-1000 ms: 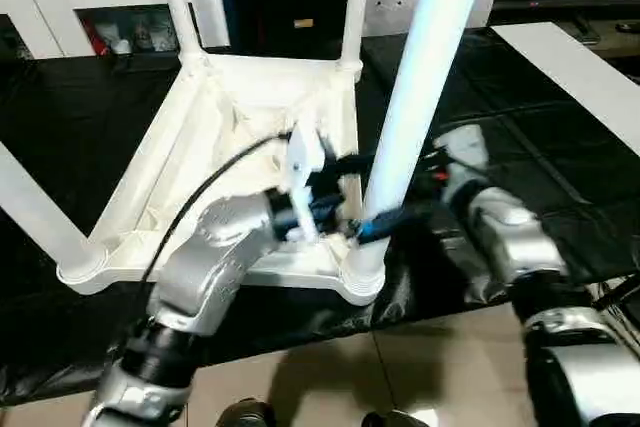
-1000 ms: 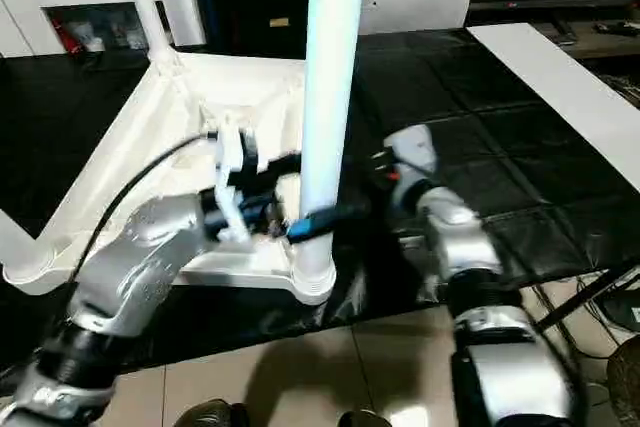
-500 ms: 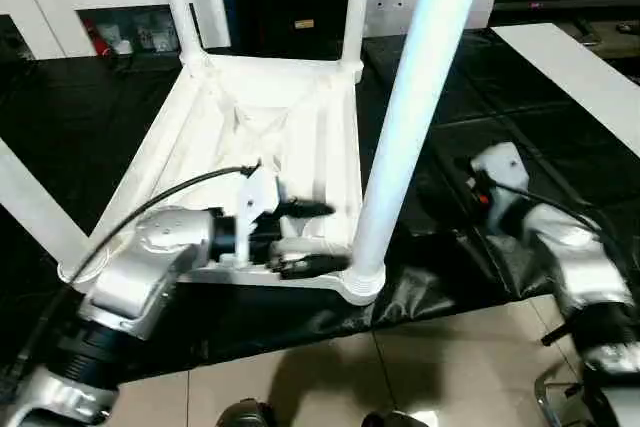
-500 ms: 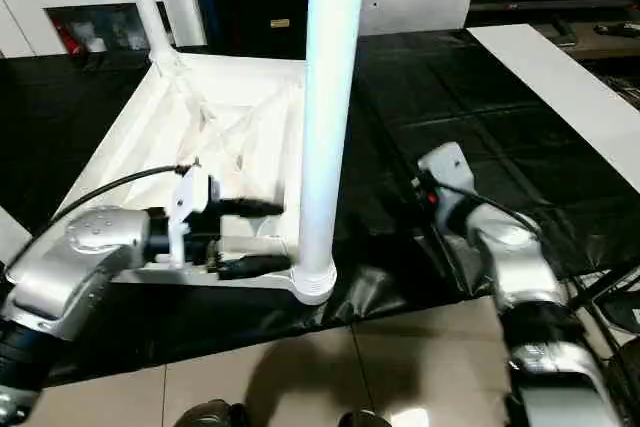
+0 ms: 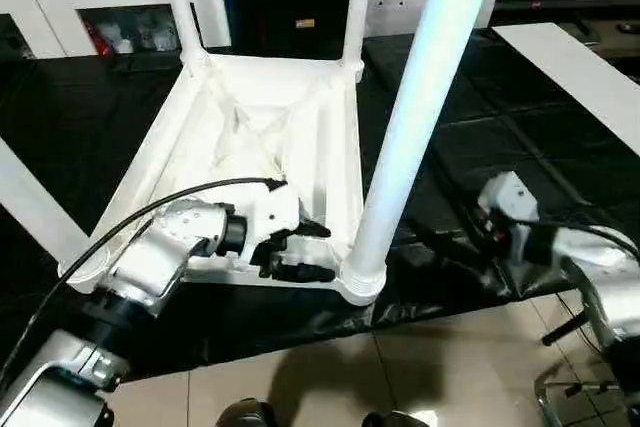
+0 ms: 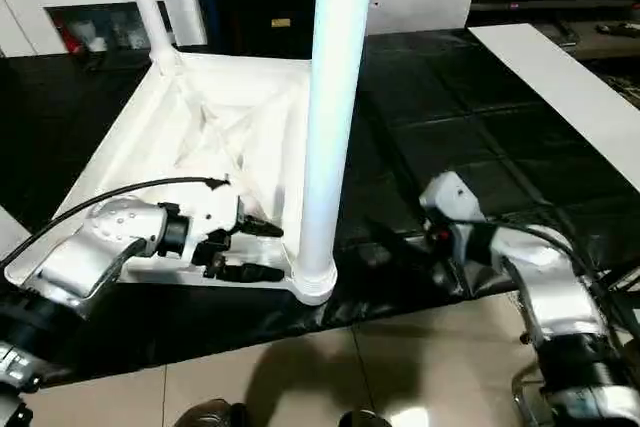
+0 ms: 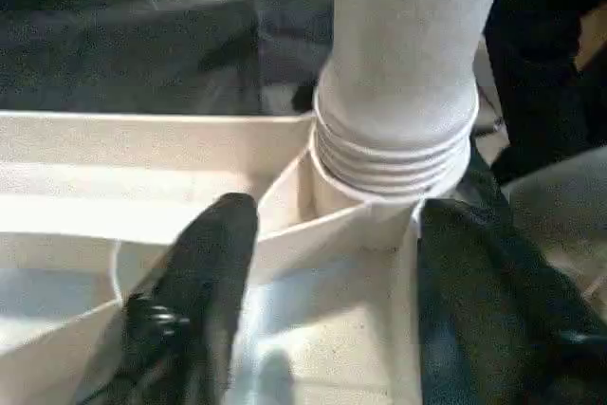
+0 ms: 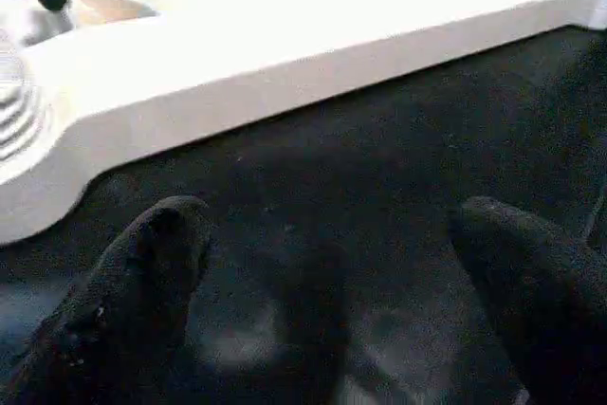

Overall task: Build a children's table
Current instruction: Rotate table base, then rotate leg to tighten

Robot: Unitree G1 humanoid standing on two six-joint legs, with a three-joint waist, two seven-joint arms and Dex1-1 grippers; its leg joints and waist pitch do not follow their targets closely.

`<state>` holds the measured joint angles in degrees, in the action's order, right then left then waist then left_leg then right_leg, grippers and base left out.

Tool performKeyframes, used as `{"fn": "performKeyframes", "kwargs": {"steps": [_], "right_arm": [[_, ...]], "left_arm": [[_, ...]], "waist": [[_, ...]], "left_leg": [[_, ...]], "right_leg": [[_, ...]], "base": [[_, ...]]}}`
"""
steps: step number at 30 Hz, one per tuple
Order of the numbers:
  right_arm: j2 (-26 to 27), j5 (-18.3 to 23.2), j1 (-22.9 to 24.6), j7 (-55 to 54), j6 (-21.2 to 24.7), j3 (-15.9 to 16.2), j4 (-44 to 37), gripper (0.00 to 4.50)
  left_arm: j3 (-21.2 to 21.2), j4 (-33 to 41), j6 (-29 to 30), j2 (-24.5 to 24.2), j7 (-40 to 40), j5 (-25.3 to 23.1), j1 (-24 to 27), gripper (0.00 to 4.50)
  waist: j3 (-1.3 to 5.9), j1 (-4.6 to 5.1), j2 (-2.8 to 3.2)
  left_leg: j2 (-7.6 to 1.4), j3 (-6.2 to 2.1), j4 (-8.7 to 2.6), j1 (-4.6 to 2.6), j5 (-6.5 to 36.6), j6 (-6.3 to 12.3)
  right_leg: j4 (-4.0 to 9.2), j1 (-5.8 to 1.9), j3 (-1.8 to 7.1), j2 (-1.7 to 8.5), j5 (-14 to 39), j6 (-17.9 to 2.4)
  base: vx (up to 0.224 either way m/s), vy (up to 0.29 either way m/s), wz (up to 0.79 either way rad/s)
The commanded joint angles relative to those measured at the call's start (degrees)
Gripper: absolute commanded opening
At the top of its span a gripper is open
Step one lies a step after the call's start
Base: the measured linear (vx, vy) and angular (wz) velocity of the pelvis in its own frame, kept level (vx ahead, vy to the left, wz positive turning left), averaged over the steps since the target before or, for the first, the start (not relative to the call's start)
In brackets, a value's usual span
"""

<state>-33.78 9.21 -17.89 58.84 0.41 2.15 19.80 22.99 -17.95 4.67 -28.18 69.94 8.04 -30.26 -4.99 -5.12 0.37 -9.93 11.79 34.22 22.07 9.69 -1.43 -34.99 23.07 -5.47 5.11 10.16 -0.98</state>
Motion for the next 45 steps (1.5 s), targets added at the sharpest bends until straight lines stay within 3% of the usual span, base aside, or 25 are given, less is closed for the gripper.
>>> {"fn": "performKeyframes", "kwargs": {"steps": [1,2,7,13,20,22,23,29,35,39,45], "right_arm": [[-1.1,1.0,0.4,1.3,1.1,-0.7,-2.4,4.5],[-1.5,1.4,0.8,1.7,1.5,-0.8,-3.1,4.5],[-1.9,1.8,1.4,2.2,2.2,-0.8,-4.0,4.5],[-2.1,2.8,1.9,3.0,3.3,-0.7,-5.3,4.5],[-3.3,5.3,3.6,6.1,5.9,-0.3,-8.8,4.5],[-3.6,6.0,3.9,7.2,6.4,-0.2,-9.4,4.5],[-3.9,6.8,4.3,8.3,7.0,0.0,-10.2,4.5],[-4.9,9.3,5.5,11.9,9.9,0.6,-13.0,4.5],[-5.2,9.4,5.6,12.1,10.5,0.6,-13.4,4.5],[-5.2,9.3,5.5,12.0,10.5,0.5,-13.6,4.5],[-2.8,10.0,4.1,9.9,10.4,0.0,-13.1,4.5]], "left_arm": [[0.8,-1.2,-1.1,0.1,1.2,-1.1,-1.1,2.8],[1.2,-2.2,-1.6,0.3,1.7,-1.5,-1.5,2.53],[1.7,-4.3,-2.9,1.0,2.1,-2.4,-2.5,2.2],[2.4,-5.7,-3.4,0.7,4.0,-2.9,-3.1,1.7],[2.7,-8.1,-5.2,-0.1,6.7,-4.0,-3.8,1.0],[2.7,-8.4,-5.4,-0.1,6.8,-4.2,-3.9,1.0],[2.7,-8.6,-5.5,-0.1,6.9,-4.3,-4.0,0.72],[2.4,-9.1,-6.2,0.2,7.4,-4.3,-3.8,0.2],[2.5,-10.2,-7.1,0.3,7.6,-5.0,-3.9,0.04],[2.6,-11.4,-8.3,0.3,7.2,-6.0,-3.8,0.04],[0.3,-13.1,-5.7,3.0,1.3,-5.8,-4.5,0.04]], "waist": [[3.79,-0.24,-0.25],[3.85,-0.17,-0.38],[3.67,-0.33,-0.34],[3.72,-0.34,-0.32],[3.7,-0.54,-0.28],[3.69,-0.62,-0.38],[3.67,-0.66,-0.33],[3.66,-0.91,-0.41],[3.57,-1.18,-0.47],[3.74,-1.39,-0.56],[3.57,-1.38,-0.51]], "left_leg": [[-3.76,-2.17,-4.37,-1.24,16.3,2.37],[-3.79,-2.19,-4.34,-1.19,16.3,2.33],[-3.81,-2.23,-4.36,-1.43,17.4,2.12],[-3.83,-2.28,-4.41,-1.32,17.3,2.15],[-4.01,-2.3,-4.47,-1.39,17.9,1.89],[-4.01,-2.3,-4.45,-1.4,17.9,1.91],[-4.03,-2.31,-4.47,-1.38,18.0,2.0],[-4.15,-2.34,-4.53,-1.48,18.2,2.04],[-4.07,-2.43,-4.53,-1.59,18.8,1.45],[-4.15,-2.47,-4.58,-1.57,18.2,1.45],[-4.04,-2.45,-4.46,-1.75,19.1,1.23]], "right_leg": [[5.17,-2.59,3.62,4.38,18.9,-11.0],[5.05,-2.61,3.6,4.47,18.8,-11.2],[5.56,-2.4,3.57,4.65,21.8,-10.7],[5.43,-2.48,3.54,4.65,21.1,-10.9],[5.45,-2.42,3.6,4.85,21.4,-11.2],[5.48,-2.42,3.61,4.88,21.8,-11.1],[5.54,-2.41,3.61,4.9,22.1,-10.9],[5.59,-2.32,3.59,4.92,22.9,-10.7],[6.03,-2.19,3.58,5.11,26.1,-9.6],[5.87,-2.21,3.58,5.08,25.0,-9.4],[6.24,-1.96,3.49,5.19,27.5,-9.1]], "base": [[0.0,0.0,0.0],[0.0,0.0,0.0],[0.0,0.0,0.0],[0.0,0.0,0.0],[0.0,0.0,0.0],[0.0,0.0,0.0],[0.0,0.0,0.0],[0.0,0.0,0.0],[0.0,0.0,0.0],[0.0,0.0,0.0],[0.0,0.0,0.0]]}}
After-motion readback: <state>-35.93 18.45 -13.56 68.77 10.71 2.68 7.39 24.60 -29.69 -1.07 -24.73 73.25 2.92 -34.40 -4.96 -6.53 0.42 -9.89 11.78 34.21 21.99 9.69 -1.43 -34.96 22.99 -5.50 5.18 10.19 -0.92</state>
